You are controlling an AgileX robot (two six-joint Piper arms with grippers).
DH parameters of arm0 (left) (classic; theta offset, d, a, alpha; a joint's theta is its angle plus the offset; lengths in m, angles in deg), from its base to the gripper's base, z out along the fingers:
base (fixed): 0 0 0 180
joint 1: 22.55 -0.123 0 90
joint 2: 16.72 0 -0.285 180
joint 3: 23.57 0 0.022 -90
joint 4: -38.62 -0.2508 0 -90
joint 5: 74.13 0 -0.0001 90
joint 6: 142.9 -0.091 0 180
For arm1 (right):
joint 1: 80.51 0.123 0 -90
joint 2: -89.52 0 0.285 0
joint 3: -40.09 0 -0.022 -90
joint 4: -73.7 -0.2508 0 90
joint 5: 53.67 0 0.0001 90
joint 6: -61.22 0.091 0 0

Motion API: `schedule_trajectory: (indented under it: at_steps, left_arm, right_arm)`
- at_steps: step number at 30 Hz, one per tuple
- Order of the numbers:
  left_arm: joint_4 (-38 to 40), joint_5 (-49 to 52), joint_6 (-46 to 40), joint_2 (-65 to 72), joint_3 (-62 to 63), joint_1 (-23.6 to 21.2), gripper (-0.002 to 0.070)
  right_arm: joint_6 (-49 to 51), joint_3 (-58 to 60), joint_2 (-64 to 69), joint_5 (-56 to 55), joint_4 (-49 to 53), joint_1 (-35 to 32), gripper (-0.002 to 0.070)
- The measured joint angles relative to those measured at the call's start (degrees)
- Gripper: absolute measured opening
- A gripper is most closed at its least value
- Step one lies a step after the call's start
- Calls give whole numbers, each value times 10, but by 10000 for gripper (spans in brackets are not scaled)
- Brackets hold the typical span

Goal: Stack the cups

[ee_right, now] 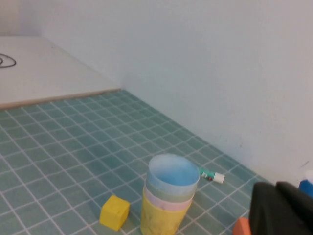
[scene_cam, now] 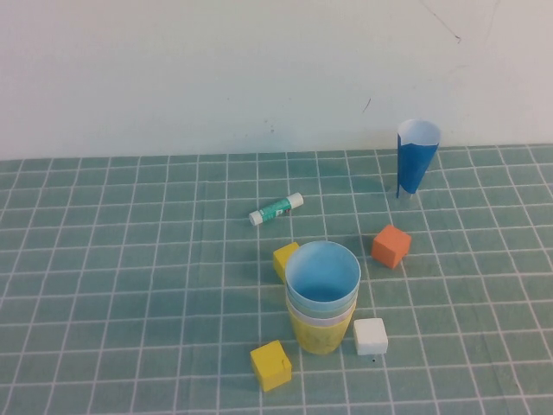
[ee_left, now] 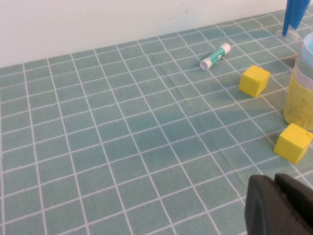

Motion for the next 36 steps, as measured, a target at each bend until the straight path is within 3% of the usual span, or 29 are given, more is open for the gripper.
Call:
schedule_trajectory:
  at_steps: [17,22,25,36]
  left_arm:
    - [0,0,1,0,0,0,-1]
    - [0,0,1,0,0,0,-1]
    - [0,0,1,0,0,0,-1]
    - [0,1,2,0,0,0,-1]
  right_arm:
    - [22,116,0,20,32,0,-1]
    - [91,187,-11,-95,54,-19,-1]
    - [86,224,-36,-114,31,-75,-1]
    - [41,290,-106,-124,24,-423,-1]
